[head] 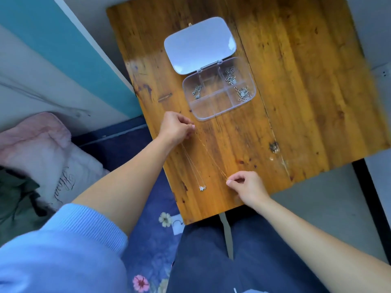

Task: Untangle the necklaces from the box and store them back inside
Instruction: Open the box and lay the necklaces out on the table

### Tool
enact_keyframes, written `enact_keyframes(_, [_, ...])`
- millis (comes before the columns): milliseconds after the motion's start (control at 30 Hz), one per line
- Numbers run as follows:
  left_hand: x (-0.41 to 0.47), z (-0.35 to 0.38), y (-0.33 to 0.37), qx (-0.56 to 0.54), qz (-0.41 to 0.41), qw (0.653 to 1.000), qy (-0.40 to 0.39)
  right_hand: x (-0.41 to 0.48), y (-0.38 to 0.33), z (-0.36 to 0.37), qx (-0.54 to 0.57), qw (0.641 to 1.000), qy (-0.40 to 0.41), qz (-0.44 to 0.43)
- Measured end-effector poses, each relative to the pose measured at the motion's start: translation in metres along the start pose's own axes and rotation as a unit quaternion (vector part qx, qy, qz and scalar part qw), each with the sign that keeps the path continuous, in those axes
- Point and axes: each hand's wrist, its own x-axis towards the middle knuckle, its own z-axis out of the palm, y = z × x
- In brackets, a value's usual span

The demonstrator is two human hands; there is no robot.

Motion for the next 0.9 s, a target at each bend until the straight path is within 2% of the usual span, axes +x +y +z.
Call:
enact_keyframes(167, [0.004,0.016,-0.012,0.096,0.053,0.994,0.019,-0.004,0.009,0.015,-0.062,0.998,-0.001,-0.023])
enact_keyframes(400, [0.016,0.022,-0.017,0.148,0.118,0.981,0.041,-0.001,0.013,0.021,-0.154,0.986,0.023,-0.054])
enact_keyframes(700, [0.022,0.005,-0.012,0.109,0.124,0.981,0.104,0.0,0.002,0.0,-0.2,0.977,0.0,-0.067])
enact_keyframes(900, [0.023,-0.01,0.001,0.015,0.103,0.988,0.114,0.039,-0.064,-0.053,-0.171,0.966,0.097,-0.169])
